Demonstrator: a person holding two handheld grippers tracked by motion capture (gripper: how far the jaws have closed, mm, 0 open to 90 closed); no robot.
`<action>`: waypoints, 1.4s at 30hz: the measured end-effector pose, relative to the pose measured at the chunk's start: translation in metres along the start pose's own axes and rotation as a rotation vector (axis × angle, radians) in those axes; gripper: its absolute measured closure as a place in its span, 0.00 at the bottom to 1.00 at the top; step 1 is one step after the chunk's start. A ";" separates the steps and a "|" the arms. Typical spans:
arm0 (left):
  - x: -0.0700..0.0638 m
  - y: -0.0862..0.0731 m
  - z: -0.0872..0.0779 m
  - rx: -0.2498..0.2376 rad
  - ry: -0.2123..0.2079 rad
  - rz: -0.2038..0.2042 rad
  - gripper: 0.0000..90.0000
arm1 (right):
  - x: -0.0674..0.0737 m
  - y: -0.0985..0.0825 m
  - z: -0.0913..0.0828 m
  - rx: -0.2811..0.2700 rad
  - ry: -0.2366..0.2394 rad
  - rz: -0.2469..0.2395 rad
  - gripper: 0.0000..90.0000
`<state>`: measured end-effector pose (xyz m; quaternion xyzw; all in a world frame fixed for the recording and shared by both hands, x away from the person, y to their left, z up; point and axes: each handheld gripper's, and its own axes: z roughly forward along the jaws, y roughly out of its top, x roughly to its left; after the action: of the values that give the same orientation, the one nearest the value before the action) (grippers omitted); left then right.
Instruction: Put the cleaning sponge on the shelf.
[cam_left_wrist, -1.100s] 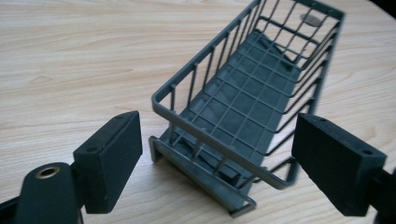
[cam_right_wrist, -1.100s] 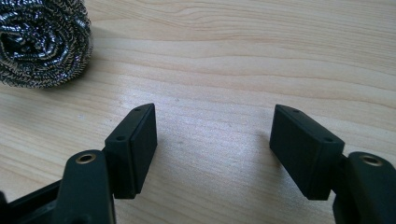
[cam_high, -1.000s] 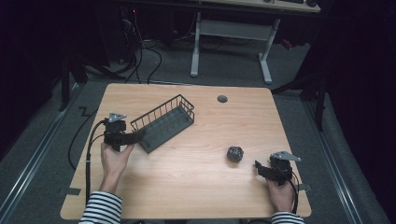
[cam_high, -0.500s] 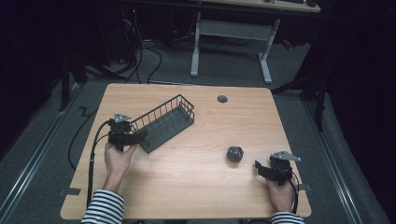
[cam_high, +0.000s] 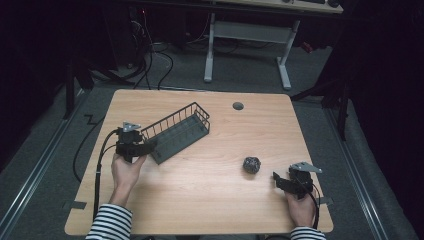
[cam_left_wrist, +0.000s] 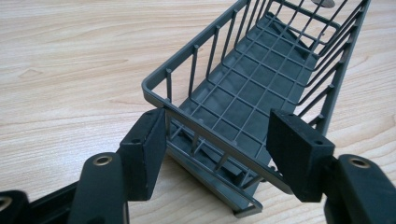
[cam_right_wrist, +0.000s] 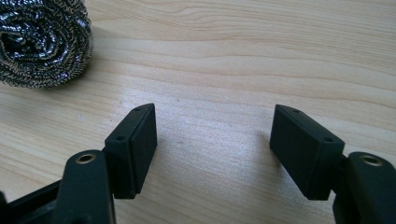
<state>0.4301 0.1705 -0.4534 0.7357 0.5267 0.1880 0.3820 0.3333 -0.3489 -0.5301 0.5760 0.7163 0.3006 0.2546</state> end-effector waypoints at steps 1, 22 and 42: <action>0.000 0.000 0.000 0.000 -0.001 0.002 0.43 | 0.000 0.000 0.000 0.000 0.000 0.000 0.36; -0.016 -0.001 0.001 0.007 -0.059 0.028 0.46 | 0.000 0.000 0.000 -0.002 0.002 -0.005 0.36; -0.034 -0.001 0.001 0.018 -0.115 0.060 0.46 | 0.000 0.000 0.000 -0.001 0.002 -0.004 0.36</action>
<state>0.4177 0.1390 -0.4506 0.7643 0.4831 0.1522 0.3992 0.3332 -0.3486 -0.5302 0.5742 0.7173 0.3013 0.2548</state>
